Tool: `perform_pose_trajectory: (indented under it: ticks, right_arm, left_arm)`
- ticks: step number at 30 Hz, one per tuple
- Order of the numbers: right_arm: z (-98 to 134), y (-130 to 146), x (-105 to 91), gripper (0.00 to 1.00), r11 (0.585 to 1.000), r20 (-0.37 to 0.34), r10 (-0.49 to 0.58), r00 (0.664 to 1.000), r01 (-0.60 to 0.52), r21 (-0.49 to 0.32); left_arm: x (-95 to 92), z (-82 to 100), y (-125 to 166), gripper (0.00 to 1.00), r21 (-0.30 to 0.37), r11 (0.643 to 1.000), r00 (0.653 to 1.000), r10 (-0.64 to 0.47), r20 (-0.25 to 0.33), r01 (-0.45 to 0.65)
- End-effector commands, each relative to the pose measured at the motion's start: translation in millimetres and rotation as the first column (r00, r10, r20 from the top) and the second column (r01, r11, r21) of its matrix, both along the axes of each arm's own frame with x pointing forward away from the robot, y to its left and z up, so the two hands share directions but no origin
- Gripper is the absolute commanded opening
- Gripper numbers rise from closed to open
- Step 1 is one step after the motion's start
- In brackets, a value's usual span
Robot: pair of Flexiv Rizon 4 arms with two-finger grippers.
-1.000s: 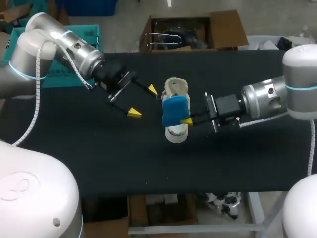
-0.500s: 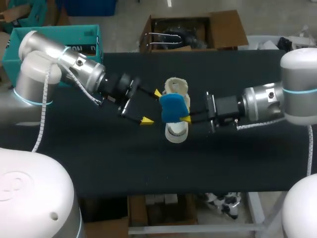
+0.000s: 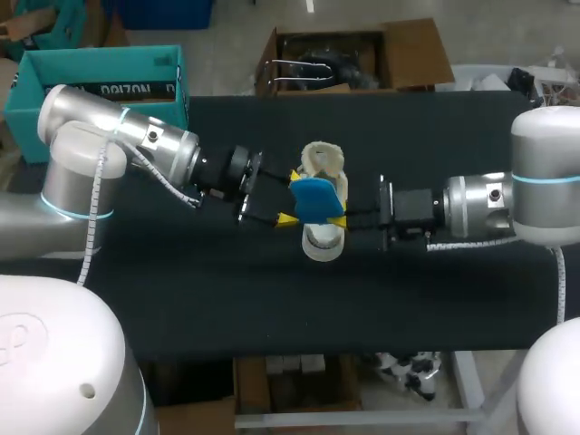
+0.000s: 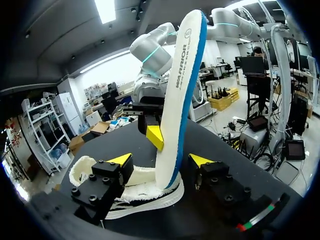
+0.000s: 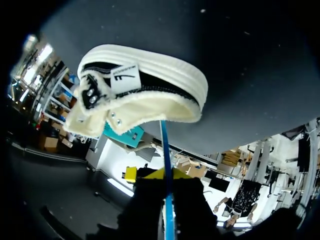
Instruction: Open the shoe tongue, take the insole out of the shoe, put the insole back into the shoe, and pack the shoe into the shoebox
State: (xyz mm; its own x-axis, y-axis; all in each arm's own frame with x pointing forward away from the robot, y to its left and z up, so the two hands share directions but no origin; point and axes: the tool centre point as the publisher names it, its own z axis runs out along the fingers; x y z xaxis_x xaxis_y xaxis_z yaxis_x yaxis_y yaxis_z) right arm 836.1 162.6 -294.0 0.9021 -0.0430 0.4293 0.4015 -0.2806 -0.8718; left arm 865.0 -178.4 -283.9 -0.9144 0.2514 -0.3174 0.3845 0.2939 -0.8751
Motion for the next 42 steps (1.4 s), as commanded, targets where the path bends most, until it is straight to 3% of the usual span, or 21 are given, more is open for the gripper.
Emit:
perform_pose_trajectory:
  ticks: [1, 8, 9, 10, 11, 15, 16, 17, 20, 26, 31, 35, 38, 42]
  right_arm:
    - [-3.0, 4.0, -0.2, 0.0, 1.0, 0.011, -0.018, 1.0, 0.018, 0.007]
    - [-2.3, 4.3, 3.0, 0.0, 0.999, 0.026, -0.032, 0.999, 0.032, 0.011]
    - [-2.2, 4.4, 3.7, 0.0, 0.999, 0.027, -0.033, 0.999, 0.032, 0.011]
    - [-2.3, 4.4, 4.4, 0.0, 0.999, 0.027, -0.033, 0.999, 0.032, 0.011]
    - [-2.5, 4.3, 4.8, 0.0, 0.999, 0.028, -0.033, 0.999, 0.033, 0.012]
    - [-4.2, 4.3, 7.5, 0.0, 1.0, 0.027, -0.025, 0.999, 0.025, 0.013]
    - [-4.8, 4.3, 7.8, 0.11, 1.0, 0.032, -0.027, 0.999, 0.026, 0.009]
    - [-5.3, 4.5, 7.9, 0.29, 1.0, 0.037, -0.031, 0.999, 0.03, 0.004]
    - [-7.6, 5.0, 7.0, 0.58, 0.999, 0.049, -0.042, 0.998, 0.043, -0.015]
    - [-7.6, 5.3, 2.9, 0.44, 0.994, 0.075, -0.073, 0.994, 0.079, -0.074]
    - [-8.8, 7.4, 1.9, 0.32, 0.988, 0.094, -0.098, 0.991, 0.108, -0.108]
    - [-10.1, 9.4, 2.6, 0.32, 0.983, 0.09, -0.115, 0.989, 0.126, -0.131]
    - [-12.8, 10.1, 3.8, 0.42, 0.979, 0.087, -0.137, 0.987, 0.149, -0.138]
    - [-14.8, 10.3, 4.0, 0.4, 0.976, 0.096, -0.153, 0.984, 0.166, -0.14]
  left_arm:
    - [6.8, -7.6, -9.8, 0.49, 0.002, 1.0, 1.0, -0.018, -0.006, 0.018]
    - [10.5, -12.0, -14.8, 0.36, 0.017, 0.999, 0.999, -0.035, -0.008, 0.036]
    - [11.2, -13.2, -15.6, 0.31, 0.019, 0.999, 0.999, -0.036, -0.008, 0.036]
    - [11.8, -14.1, -16.1, 0.1, 0.023, 0.999, 0.999, -0.037, -0.006, 0.037]
    - [12.4, -15.1, -16.7, 0.0, 0.025, 0.999, 0.999, -0.039, -0.005, 0.039]
    - [14.1, -18.1, -19.0, 0.0, 0.052, 0.997, 0.998, -0.06, 0.025, 0.059]
    - [14.5, -18.5, -19.3, 0.0, 0.056, 0.996, 0.997, -0.066, 0.034, 0.064]
    - [14.9, -18.7, -19.5, 0.0, 0.057, 0.996, 0.996, -0.073, 0.042, 0.071]
    - [18.0, -19.7, -19.7, 0.0, 0.069, 0.994, 0.993, -0.086, 0.08, 0.081]
    - [25.0, -21.5, -21.0, 0.0, 0.1, 0.987, 0.971, -0.146, 0.191, 0.129]
    - [26.0, -26.4, -21.2, 0.0, 0.137, 0.966, 0.94, -0.248, 0.234, 0.221]
    - [27.3, -30.1, -21.2, 0.0, 0.17, 0.954, 0.928, -0.284, 0.243, 0.247]
    - [32.9, -31.7, -21.3, 0.0, 0.18, 0.954, 0.926, -0.282, 0.251, 0.241]
    - [40.2, -33.9, -21.1, 0.0, 0.189, 0.954, 0.927, -0.276, 0.254, 0.232]
